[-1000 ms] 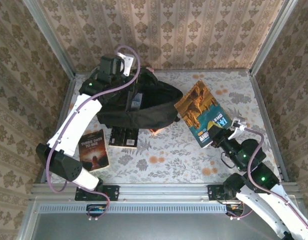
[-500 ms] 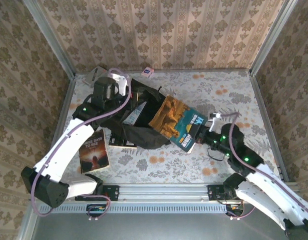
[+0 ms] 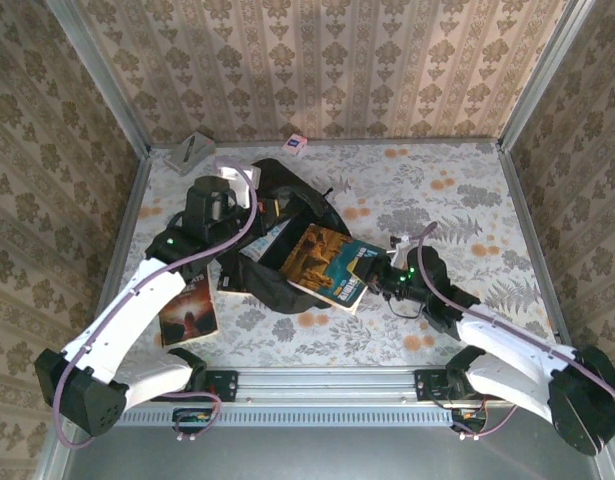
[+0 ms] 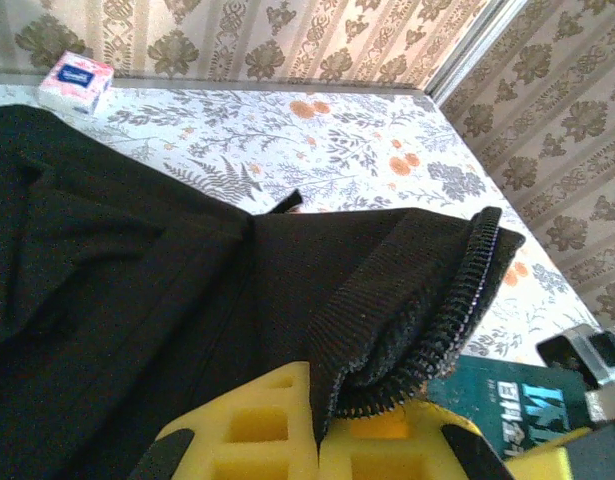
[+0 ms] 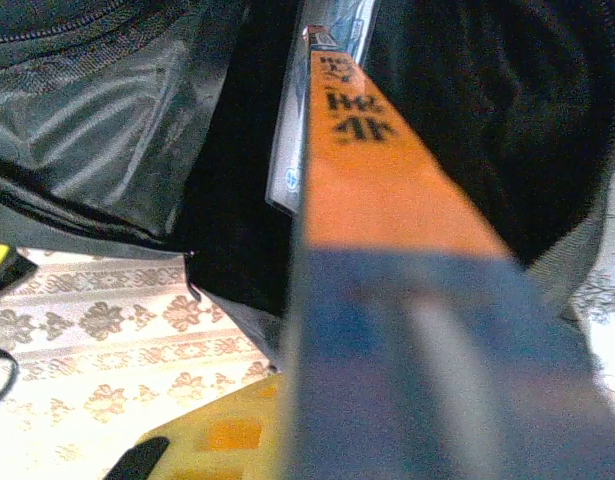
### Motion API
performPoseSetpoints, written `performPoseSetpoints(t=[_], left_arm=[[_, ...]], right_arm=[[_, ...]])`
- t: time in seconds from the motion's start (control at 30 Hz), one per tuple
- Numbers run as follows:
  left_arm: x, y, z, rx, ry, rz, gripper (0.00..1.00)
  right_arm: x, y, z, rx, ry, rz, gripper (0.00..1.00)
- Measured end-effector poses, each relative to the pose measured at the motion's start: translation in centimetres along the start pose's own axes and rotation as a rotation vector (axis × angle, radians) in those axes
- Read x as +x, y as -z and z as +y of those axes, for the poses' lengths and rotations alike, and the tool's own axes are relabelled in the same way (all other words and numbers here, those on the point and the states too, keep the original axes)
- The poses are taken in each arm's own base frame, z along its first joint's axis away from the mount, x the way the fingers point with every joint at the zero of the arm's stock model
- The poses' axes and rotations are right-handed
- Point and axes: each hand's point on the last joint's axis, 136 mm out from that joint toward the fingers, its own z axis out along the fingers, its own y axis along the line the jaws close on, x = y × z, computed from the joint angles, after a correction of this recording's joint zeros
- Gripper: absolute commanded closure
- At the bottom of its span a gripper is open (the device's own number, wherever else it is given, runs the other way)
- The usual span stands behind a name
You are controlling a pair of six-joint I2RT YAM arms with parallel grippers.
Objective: Pack books, pencil case, and school supplies into a backpack
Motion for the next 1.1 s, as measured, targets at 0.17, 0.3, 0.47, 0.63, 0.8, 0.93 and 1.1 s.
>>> performPoseSetpoints(t=[0.17, 0.3, 0.47, 0.63, 0.8, 0.93, 1.1], left_arm=[[0.4, -0.2, -0.6, 0.029, -0.006, 0.008, 1.00], [0.5, -0.2, -0.8, 0.038, -0.010, 0.010, 1.00], [0.4, -0.2, -0.9, 0.042, -0.013, 0.010, 1.00], [0.5, -0.2, -1.1, 0.053, -0.014, 0.014, 1.00], [0.1, -0.8, -1.6, 0.072, -0.026, 0.031, 1.00], [0.1, -1.3, -1.8, 0.089, -0.032, 0.047, 1.00], [-0.3, -1.5, -1.6, 0.101, -0.025, 0.049, 1.00]], right_arm=[[-1.3, -2.1, 1.7, -0.045, -0.058, -0.006, 1.00], [-2.7, -3.9, 3.9, -0.098, -0.084, -0.018, 1.00], [-4.2, -6.0, 5.1, -0.107, -0.102, -0.049, 1.00], [-5.8, -8.9, 3.4, -0.048, -0.141, -0.129, 1.00], [-7.0, -13.1, 2.3, -0.017, -0.137, -0.197, 1.00], [-7.3, -17.5, 3.2, -0.080, -0.120, -0.206, 0.91], [-6.8, -21.2, 2.9, -0.086, -0.100, -0.197, 0.53]])
